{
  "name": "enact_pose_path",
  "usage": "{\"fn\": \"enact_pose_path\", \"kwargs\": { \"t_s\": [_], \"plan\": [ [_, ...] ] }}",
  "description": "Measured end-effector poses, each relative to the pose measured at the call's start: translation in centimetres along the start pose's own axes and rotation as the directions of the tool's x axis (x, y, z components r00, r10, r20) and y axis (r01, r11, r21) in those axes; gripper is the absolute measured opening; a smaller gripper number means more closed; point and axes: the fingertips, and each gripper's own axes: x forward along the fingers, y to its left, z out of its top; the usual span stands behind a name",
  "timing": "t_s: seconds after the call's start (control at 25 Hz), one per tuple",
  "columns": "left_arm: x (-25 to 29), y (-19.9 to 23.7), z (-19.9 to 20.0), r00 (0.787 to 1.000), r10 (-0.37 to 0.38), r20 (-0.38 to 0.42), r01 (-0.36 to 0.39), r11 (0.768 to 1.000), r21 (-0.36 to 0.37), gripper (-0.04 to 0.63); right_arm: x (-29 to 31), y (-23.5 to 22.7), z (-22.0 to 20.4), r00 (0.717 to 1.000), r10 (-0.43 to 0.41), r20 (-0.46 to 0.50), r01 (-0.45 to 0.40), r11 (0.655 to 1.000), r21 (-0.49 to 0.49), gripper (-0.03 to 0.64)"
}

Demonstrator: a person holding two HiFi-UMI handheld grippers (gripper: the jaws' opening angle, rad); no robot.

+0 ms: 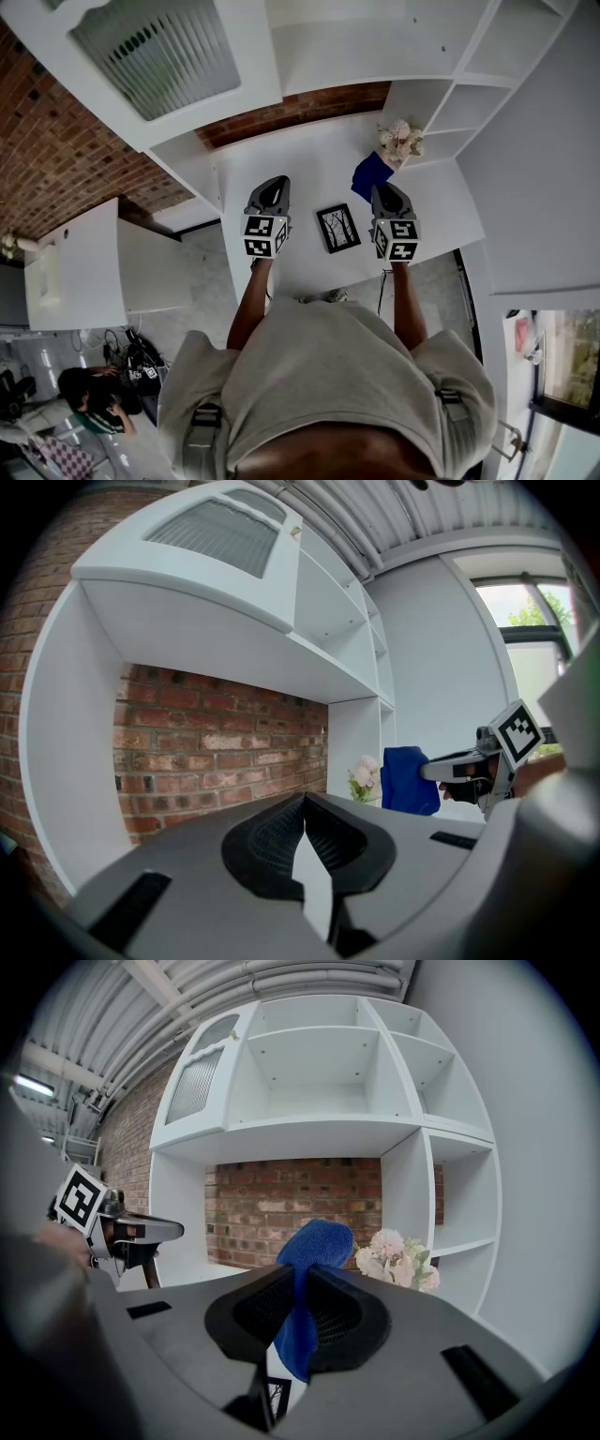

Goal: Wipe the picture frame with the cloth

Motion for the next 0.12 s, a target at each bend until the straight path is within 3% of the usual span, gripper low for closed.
{"fn": "enact_pose_path", "kwargs": {
  "t_s": [0.12],
  "plan": [
    [0.15,-0.02,-0.12,1.000,-0.001,-0.001,0.001,1.000,0.000,0.017,0.11,-0.16,-0.06,1.000,0.000,-0.001,0.000,1.000,0.000,0.060]
  ]
}}
